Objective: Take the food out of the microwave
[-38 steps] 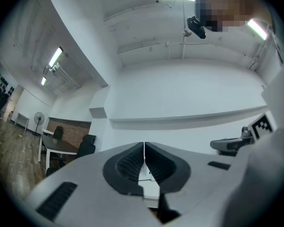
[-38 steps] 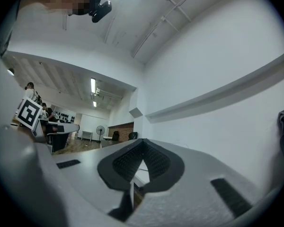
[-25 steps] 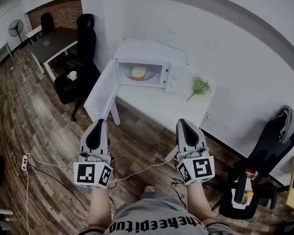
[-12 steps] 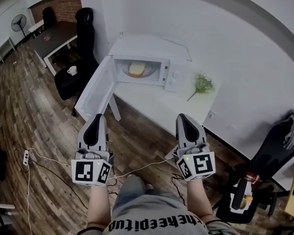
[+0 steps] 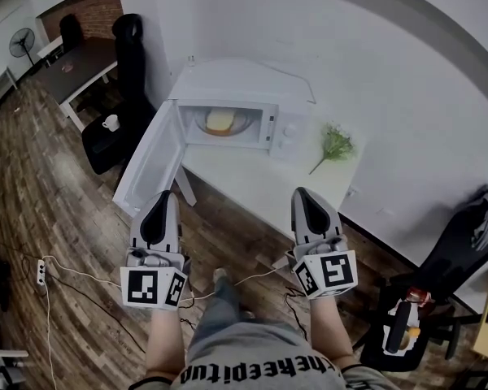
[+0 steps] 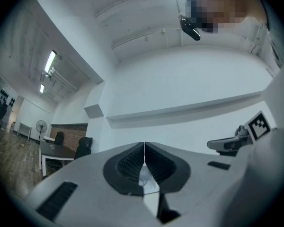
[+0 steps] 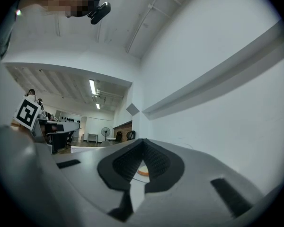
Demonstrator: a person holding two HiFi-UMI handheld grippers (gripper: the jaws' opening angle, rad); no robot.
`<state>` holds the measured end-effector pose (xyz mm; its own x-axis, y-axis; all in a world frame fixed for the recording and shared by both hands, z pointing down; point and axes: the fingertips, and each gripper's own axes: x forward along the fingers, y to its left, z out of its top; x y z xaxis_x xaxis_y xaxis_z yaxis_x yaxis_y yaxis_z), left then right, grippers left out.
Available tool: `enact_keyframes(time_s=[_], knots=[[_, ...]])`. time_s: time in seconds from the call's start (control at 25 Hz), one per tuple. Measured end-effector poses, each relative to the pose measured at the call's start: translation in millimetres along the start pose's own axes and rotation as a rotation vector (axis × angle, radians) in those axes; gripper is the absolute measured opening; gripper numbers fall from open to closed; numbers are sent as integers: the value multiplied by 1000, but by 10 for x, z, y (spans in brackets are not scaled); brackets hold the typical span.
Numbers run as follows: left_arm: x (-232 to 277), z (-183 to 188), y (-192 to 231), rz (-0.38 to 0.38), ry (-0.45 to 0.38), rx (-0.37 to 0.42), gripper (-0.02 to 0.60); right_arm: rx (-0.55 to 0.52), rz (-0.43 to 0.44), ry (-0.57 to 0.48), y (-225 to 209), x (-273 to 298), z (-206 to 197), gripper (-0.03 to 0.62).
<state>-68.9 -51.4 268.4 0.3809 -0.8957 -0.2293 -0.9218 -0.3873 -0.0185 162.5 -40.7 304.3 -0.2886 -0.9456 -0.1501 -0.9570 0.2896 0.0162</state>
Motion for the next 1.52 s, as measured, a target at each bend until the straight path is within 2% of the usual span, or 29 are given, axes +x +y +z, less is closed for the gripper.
enact_keyframes(time_s=[0.44, 0.6, 0.72, 1.2, 1.52], knots=[[926, -246, 389, -20, 21, -6, 9, -5, -8, -7, -193, 976, -98, 5], [1185, -362, 532, -27, 56, -69, 9, -2, -11, 2, -233, 1300, -175, 5], [1335, -407, 648, -37, 47, -97, 9, 4, -9, 10, -220, 1532, -255, 5], [1793, -645, 948, -72, 40, -66, 9, -12, 11, 42, -47, 2208, -506, 5], [1944, -808, 1004, -70, 61, -60, 9, 30, 65, 102, 17, 2501, -828, 6]])
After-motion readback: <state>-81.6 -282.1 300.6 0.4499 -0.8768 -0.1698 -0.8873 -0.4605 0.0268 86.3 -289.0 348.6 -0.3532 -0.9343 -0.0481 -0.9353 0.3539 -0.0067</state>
